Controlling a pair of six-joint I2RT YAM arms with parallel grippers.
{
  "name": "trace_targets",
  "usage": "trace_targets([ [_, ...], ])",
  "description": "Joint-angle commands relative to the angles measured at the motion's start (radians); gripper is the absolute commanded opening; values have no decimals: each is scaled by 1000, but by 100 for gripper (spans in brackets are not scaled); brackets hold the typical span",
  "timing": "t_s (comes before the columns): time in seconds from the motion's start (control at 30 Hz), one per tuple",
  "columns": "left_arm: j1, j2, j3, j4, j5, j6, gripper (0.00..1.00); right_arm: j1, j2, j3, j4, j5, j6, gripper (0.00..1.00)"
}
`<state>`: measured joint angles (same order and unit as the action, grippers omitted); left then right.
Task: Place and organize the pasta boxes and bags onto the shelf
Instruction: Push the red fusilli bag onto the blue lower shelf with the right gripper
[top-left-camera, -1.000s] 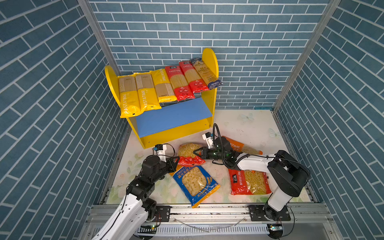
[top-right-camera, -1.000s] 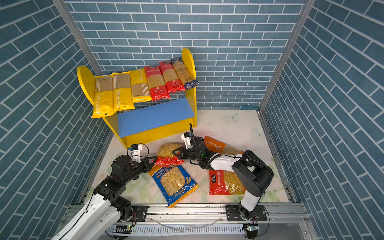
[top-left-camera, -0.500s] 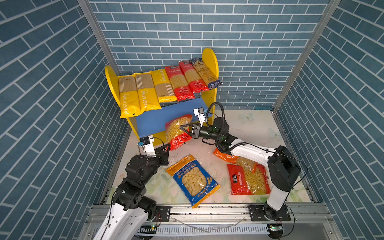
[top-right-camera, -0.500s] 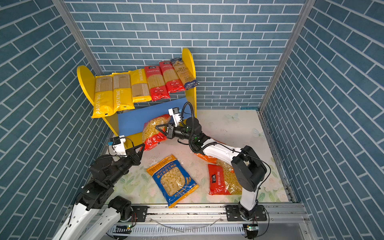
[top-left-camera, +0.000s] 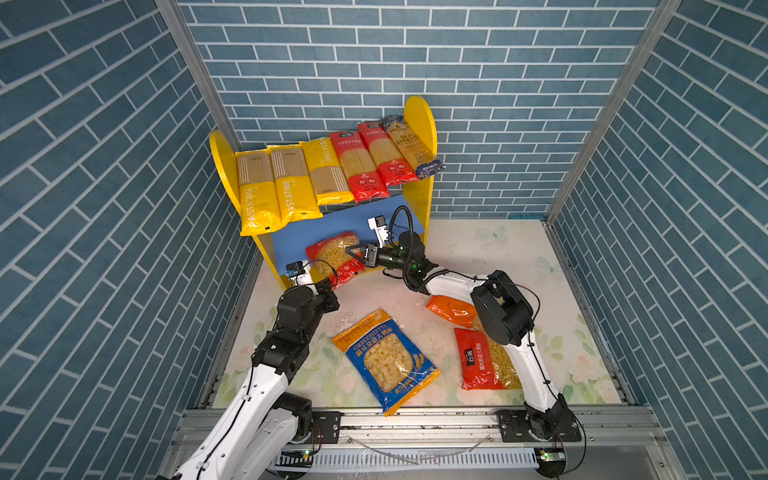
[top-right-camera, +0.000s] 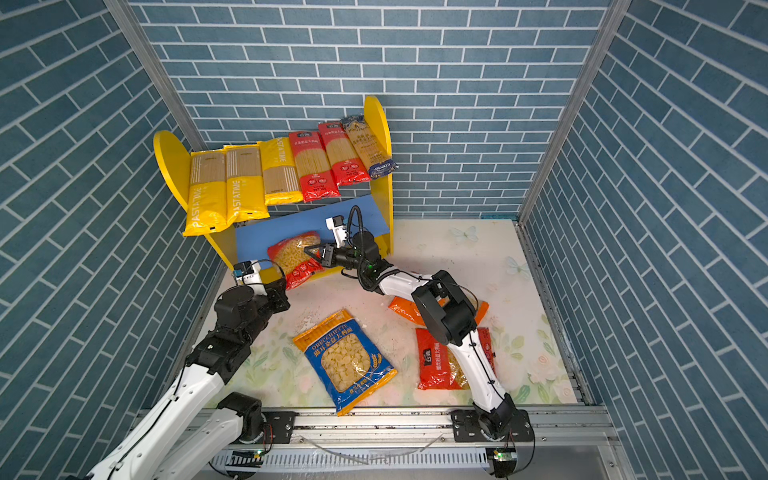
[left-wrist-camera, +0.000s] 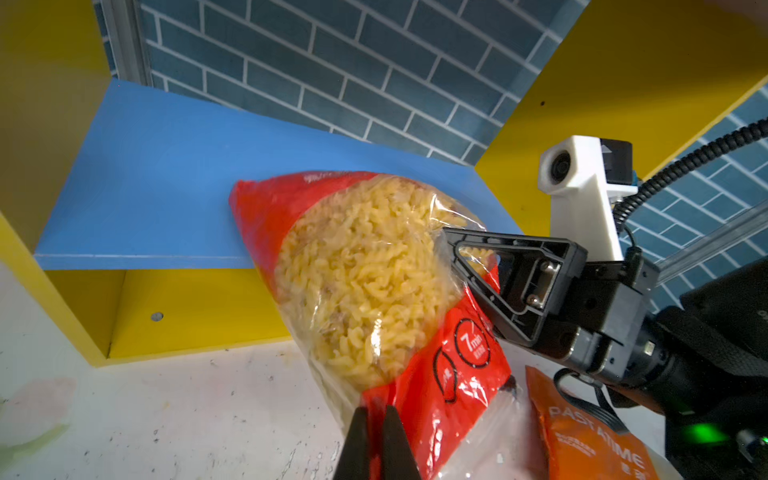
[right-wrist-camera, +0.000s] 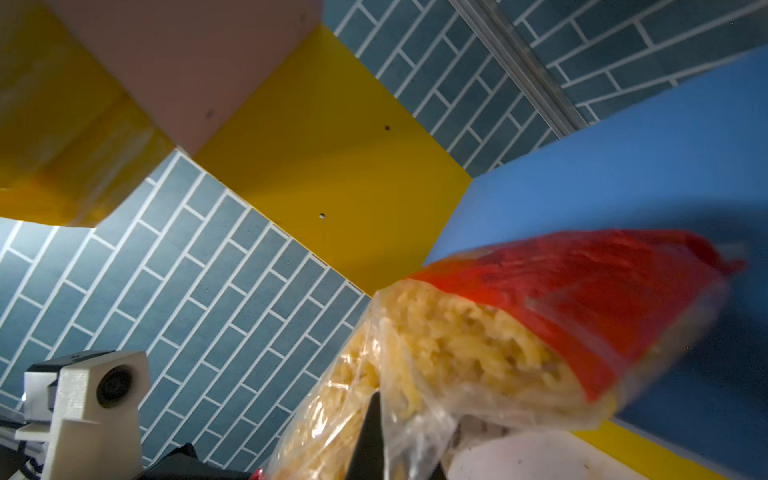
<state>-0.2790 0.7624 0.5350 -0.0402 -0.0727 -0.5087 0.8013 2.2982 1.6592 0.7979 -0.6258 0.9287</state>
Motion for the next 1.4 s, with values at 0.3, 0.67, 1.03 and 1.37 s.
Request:
trace_targets([
  [0.3,229,66,93,-72,164,13,3,11,48,126,-40,311,101,0],
  [0.67,258,-63,117,-383,60,-55,63,63,234,432,-169,497,185,0],
  [1.03,257,-49,29,-135,228,-163,76,73,347,691,-446,206,192,0],
  [1.37,258,-112,-13,-282,117,-146,76,100,469,933,-600,28,182,0],
])
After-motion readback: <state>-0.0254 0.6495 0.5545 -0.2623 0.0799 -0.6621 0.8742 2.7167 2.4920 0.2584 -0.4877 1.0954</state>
